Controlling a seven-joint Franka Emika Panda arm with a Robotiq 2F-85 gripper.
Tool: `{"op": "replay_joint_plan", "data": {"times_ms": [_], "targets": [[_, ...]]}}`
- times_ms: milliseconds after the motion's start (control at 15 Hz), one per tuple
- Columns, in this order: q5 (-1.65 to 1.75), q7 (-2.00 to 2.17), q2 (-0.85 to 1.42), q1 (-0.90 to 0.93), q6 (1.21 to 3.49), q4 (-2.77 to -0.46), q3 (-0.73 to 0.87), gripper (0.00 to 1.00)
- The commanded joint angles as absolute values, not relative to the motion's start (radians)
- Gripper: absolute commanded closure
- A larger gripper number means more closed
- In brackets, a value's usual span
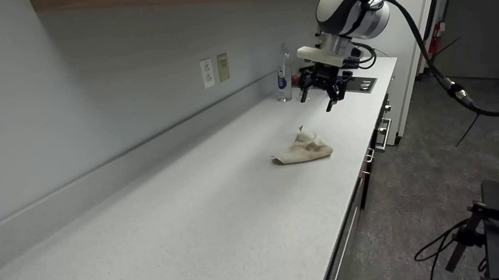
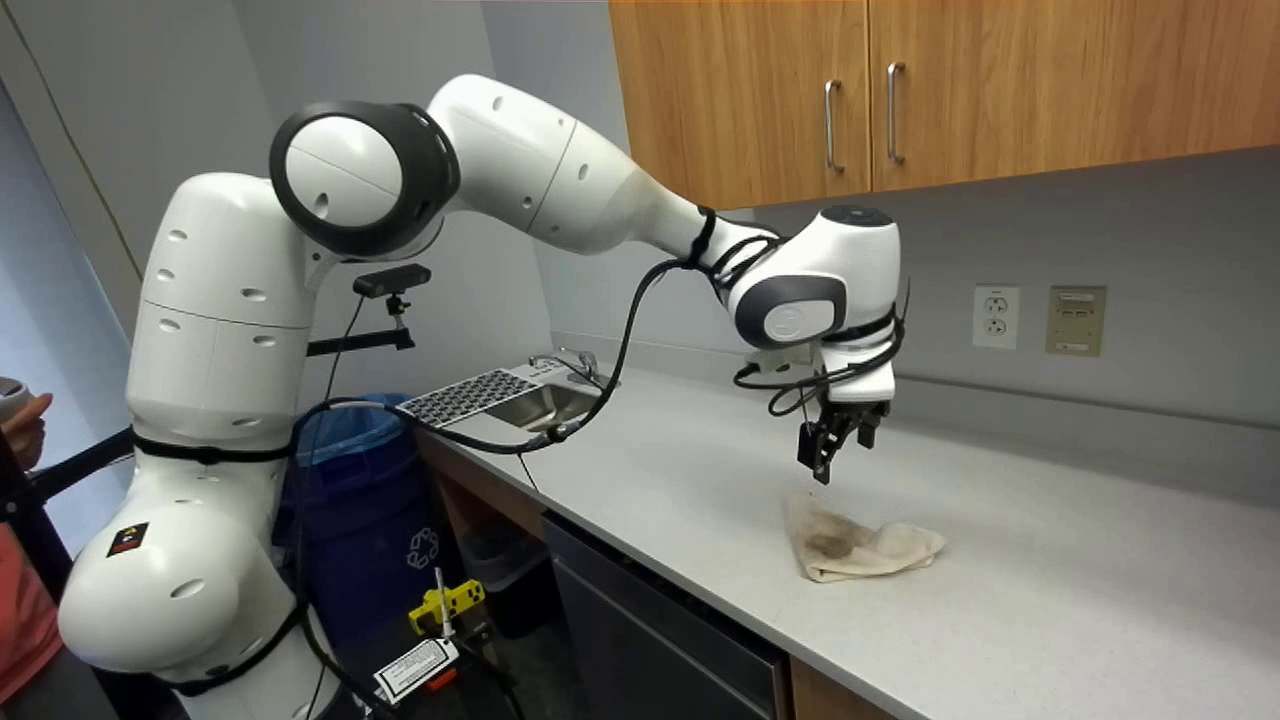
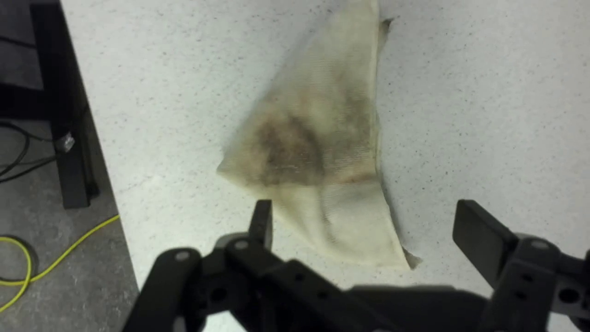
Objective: Fold the towel into a triangle twice
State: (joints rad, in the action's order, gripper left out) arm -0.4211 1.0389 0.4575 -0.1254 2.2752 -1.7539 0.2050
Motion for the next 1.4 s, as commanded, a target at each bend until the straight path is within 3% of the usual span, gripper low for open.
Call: {"op": "replay_joint_plan", "data": {"times_ms": [0, 733, 1267, 1333], "targets": [[-0.268, 0.984, 0.325, -0.095, 2.229, -1.836, 0.202, 0.0], [0.064, 0.721, 0.129, -0.058, 2.279, -1.941, 0.156, 0.0], [0.097, 0.438, 0.073, -0.061, 2.498, -2.007, 0.109, 0.0], [0.09, 0.506, 0.118, -0.061, 2.429, -1.947, 0.117, 0.0]]}}
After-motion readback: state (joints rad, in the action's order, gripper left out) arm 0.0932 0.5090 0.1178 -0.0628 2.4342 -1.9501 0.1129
